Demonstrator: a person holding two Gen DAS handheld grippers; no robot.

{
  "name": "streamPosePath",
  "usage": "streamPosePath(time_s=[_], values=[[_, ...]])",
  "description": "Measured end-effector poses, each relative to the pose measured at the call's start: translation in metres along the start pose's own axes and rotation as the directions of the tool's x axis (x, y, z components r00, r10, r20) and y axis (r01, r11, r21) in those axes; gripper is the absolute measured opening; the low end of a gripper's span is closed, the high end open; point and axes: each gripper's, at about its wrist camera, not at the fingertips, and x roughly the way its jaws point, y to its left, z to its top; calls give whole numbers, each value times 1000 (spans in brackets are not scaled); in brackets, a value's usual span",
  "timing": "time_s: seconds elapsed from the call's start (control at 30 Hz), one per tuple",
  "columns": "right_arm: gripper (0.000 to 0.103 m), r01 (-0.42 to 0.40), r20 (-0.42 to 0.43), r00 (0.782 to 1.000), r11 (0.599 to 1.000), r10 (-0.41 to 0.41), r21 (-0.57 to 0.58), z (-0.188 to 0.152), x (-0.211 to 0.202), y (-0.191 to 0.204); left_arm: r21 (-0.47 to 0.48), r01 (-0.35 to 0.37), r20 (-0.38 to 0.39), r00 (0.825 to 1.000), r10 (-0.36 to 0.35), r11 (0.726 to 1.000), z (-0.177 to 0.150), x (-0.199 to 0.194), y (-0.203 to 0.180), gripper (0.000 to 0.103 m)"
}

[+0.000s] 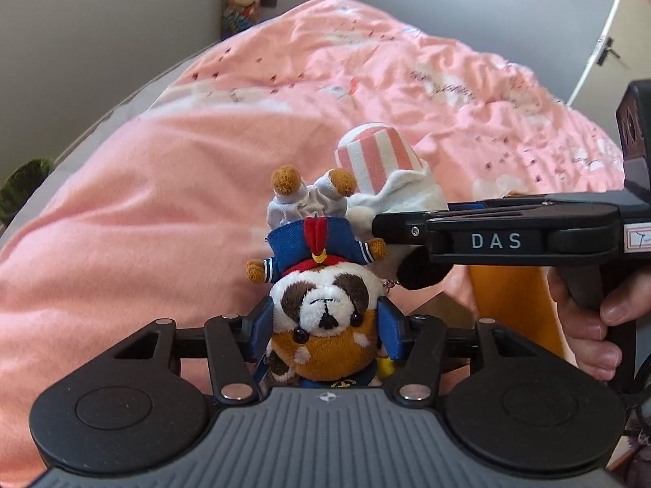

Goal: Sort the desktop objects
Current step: 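Grasp the raccoon plush and white striped-hat plush with the left gripper, then carry the plush toys over the shoebox and lower them inside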

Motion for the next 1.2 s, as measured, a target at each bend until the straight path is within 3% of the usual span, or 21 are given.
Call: streamPosePath(time_s=[0.23,0.53,0.77,1.2], values=[[57,40,149,988,996,-52,80,1,-81,-21,102,93,101,990,-104,990,19,-29,-45,61],[57,138,260,947,970,-188,202,-21,-169,-60,232,233,161,948,-274,944,38,-40,-114,61],[57,233,225,922,917,-314,323,-58,-206,-93,232,306,130,931,-341,924,34,-19,-153,61],[57,280,79,936,860,-344,427,-113,-188,-119,242,354,-56,935,-351,904,4,32,-182,61]])
